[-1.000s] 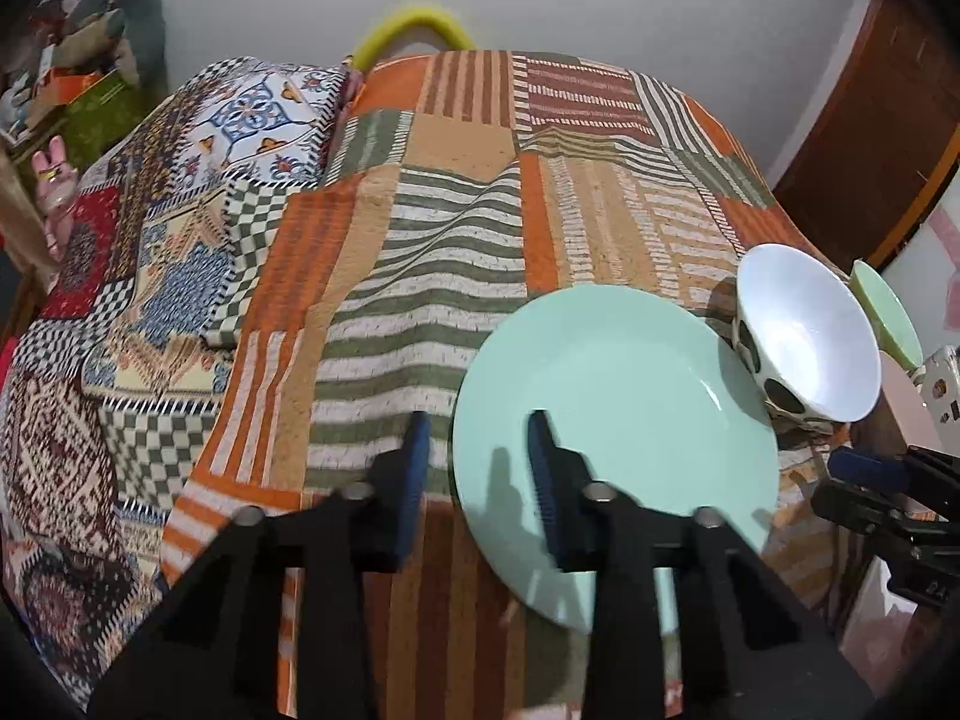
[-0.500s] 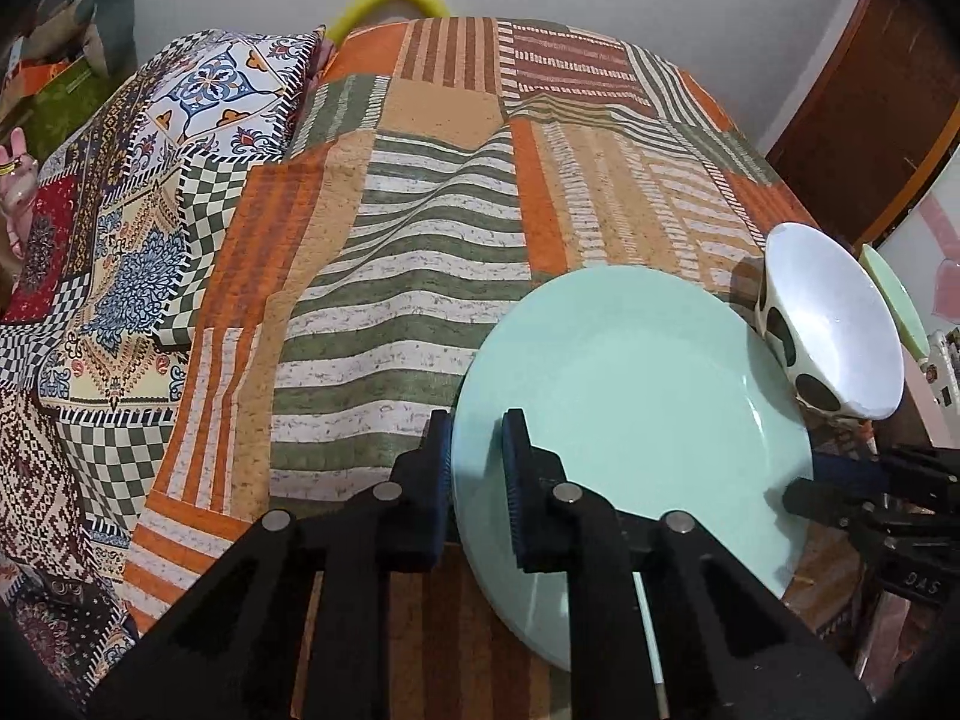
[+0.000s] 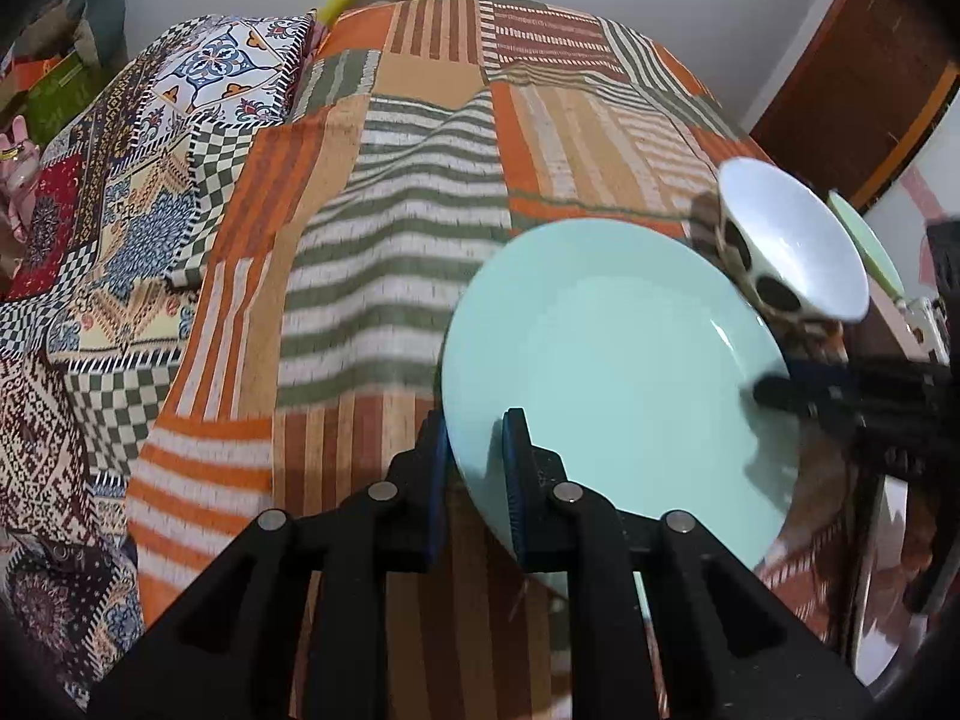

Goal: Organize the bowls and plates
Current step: 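Close both tools on the rim of the mint green plate, then lift the mint green plate with both tools and carry it over the white plate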

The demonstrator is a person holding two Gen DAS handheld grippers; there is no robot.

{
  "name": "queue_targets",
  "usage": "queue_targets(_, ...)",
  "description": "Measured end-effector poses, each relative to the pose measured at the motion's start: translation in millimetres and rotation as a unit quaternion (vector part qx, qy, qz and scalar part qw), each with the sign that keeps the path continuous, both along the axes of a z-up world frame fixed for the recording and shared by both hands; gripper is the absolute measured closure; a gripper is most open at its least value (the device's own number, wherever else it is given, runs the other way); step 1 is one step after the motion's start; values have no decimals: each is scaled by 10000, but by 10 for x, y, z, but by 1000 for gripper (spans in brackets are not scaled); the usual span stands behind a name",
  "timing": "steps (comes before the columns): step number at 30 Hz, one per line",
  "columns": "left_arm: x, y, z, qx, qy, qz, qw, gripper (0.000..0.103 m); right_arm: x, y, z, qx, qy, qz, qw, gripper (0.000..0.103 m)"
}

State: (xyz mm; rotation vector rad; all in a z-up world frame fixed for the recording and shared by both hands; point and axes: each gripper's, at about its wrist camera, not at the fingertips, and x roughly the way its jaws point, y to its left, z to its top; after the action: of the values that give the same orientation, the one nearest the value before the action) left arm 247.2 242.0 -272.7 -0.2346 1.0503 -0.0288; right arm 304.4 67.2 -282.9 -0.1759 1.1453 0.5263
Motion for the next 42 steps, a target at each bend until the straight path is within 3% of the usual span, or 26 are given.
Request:
queue_targets(6,-182,-34,6,-97,34,-48,9999,86,5,90,-45,-115,51,226,9997,74)
queue_targets(12,-170,5,-40,-279,52,-6,9996,85,18,81,-56,-47,45,282,9996,79)
queue_targets(17,-185,-43,-11,-62,-36,68,10000,85,-17,84,-30,-8,46,242,9997,81)
queue_targets(22,-228,-14,56,-133,-65,199,9997,85,-121,79,49,22,-58,327,9994,81)
queue_targets(42,-917,-379,978,136,-894,161,9958,84,-662,-324,728,749,-751,191,9942,81)
